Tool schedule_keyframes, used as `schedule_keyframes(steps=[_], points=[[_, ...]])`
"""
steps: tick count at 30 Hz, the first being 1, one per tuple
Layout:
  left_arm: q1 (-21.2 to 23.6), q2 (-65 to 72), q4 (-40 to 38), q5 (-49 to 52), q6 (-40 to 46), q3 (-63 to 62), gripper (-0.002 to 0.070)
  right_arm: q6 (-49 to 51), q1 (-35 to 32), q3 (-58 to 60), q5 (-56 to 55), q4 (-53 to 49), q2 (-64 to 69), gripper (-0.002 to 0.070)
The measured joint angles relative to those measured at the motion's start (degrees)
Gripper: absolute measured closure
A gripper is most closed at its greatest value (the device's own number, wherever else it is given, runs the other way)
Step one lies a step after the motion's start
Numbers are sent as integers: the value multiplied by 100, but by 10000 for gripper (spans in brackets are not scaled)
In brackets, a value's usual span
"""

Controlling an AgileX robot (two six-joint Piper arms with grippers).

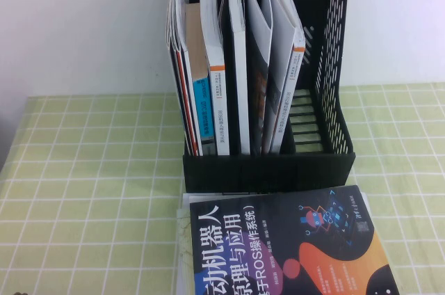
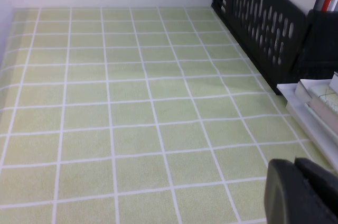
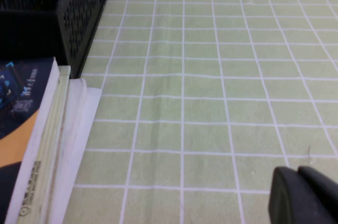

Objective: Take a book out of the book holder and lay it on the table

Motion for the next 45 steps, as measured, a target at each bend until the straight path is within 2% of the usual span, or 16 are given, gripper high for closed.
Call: schedule_keyframes(steps=[23,29,38,45], points=[[0,0,0,-25,0,0,678,-4,0,0,0,-37,0,678],[0,0,0,-312,13,22,678,-17,0,27,-190,-154,0,678],[0,0,-431,-1381,-267,24,678,-17,0,40,-1897,-167,0,678],[0,0,-1897,-2453,-1613,34,678,650,0,40,-4084,-64,0,678]])
